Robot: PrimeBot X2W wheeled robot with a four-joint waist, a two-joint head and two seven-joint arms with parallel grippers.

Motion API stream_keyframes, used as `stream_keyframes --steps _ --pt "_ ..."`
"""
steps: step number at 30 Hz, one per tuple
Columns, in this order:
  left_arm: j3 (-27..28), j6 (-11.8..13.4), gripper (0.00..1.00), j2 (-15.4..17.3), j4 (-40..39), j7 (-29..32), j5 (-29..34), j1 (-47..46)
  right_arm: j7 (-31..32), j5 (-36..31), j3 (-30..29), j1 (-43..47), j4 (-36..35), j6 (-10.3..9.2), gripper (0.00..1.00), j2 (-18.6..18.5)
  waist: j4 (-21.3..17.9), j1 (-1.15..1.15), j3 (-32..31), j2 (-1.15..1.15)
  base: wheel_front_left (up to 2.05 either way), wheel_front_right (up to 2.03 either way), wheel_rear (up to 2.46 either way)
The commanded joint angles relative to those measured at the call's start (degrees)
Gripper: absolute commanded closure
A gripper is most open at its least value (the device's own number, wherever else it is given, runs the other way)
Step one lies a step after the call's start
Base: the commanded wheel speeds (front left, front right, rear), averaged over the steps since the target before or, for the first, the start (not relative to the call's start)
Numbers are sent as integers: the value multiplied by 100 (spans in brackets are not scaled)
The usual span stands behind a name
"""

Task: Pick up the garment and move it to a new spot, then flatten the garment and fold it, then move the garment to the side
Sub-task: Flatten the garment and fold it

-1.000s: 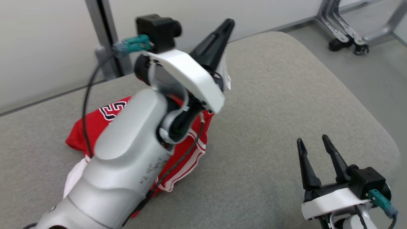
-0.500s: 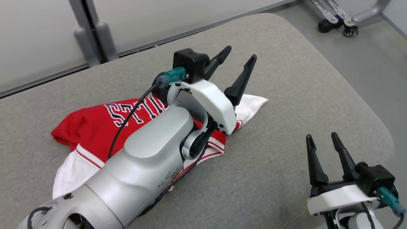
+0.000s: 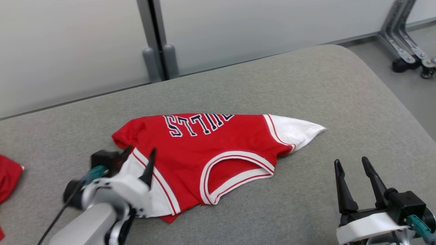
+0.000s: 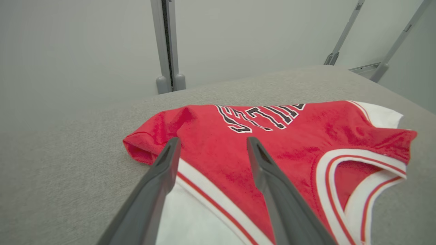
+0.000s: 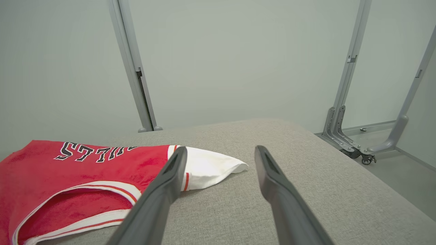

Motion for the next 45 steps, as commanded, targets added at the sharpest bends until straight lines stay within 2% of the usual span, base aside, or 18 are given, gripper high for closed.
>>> stream_keyframes --steps 1,6,17,18,20,22,23,24,25,28,32,35,38,41,45 --pt "96 71 0 112 -29 -30 -111 186 -28 -34 10 45 -29 1 0 -48 171 0 -73 0 0 0 0" --pt "290 124 0 479 86 219 -529 669 -28 -26 82 64 -27 1 0 -96 303 0 -14 0 0 0 0" --pt "193 -123 0 412 375 1311 -1137 861 -28 46 242 -65 24 1 0 -207 238 0 110 0 0 0 0" --pt "177 -198 100 403 325 1391 -1199 889 -28 48 245 -57 30 1 0 -216 222 0 109 0 0 0 0" --pt "99 -432 100 403 95 1644 -1299 955 -28 52 233 -32 37 1 0 -220 195 0 105 0 0 0 0" --pt "182 -585 100 463 -302 1670 -1406 926 -28 54 207 -1 37 1 0 -216 183 0 98 0 0 0 0" --pt "182 -585 100 463 -302 1670 -1406 926 -28 54 207 -1 37 1 0 -216 183 0 98 0 0 0 0" --pt "216 -647 100 595 -794 1677 -1400 869 -28 51 188 34 38 1 0 -207 178 0 87 0 0 0 0" --pt "216 -647 100 595 -794 1677 -1400 869 -28 51 188 34 38 1 0 -207 178 0 87 0 0 0 0" --pt "187 -684 100 672 -1828 1760 -1346 791 -28 39 188 49 42 1 0 -175 168 0 78 0 0 0 0" --pt "152 -412 100 764 -3161 1851 -1088 543 -28 62 249 -13 54 1 0 -127 92 0 74 0 0 0 0" --pt "69 -237 100 505 -3853 2007 -945 244 -28 73 261 -82 67 1 0 -112 1 0 89 0 0 0 0" --pt "-34 -148 100 60 -4038 2158 -862 -124 -28 88 278 -150 74 1 0 -99 -148 0 125 0 0 0 0" --pt "-187 -119 100 -521 -3707 2262 -703 -568 -28 108 268 -228 81 1 0 -74 -351 0 182 0 0 0 0" --pt "-294 -181 100 -1322 -2746 2129 -432 -1153 -28 135 289 -332 88 1 0 -30 -713 0 276 0 0 0 0"
